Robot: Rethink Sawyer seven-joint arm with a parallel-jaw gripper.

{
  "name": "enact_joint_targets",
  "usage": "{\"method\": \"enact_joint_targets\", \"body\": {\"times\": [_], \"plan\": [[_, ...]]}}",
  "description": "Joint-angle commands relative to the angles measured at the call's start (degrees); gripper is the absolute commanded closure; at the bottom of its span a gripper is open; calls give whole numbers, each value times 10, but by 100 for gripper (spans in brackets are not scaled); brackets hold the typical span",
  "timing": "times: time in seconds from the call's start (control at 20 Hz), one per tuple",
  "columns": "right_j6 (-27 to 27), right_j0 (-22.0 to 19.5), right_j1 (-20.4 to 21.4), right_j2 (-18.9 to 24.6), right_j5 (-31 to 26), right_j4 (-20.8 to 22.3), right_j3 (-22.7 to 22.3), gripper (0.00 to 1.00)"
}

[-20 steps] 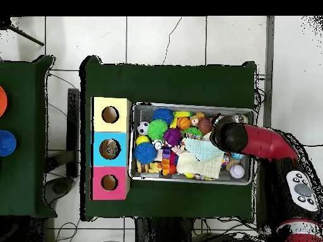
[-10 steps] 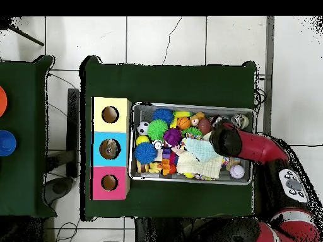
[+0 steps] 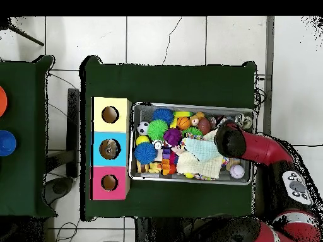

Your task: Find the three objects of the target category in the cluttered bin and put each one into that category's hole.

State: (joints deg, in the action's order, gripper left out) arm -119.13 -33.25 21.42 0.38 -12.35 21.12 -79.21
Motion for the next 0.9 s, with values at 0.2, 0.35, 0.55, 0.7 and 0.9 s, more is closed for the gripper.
{"method": "enact_joint_targets", "body": {"times": [0.2, 0.35, 0.55, 0.7, 0.9], "plan": [[-12, -3, -57, 18, -33, 6, 21, 0], [-17, 0, -65, 17, -33, 2, 27, 0], [-15, -14, -64, 44, -22, -3, 11, 0], [-3, -27, -47, 70, -30, -7, -5, 0], [22, -34, -31, 78, -90, -17, -1, 0]]}}
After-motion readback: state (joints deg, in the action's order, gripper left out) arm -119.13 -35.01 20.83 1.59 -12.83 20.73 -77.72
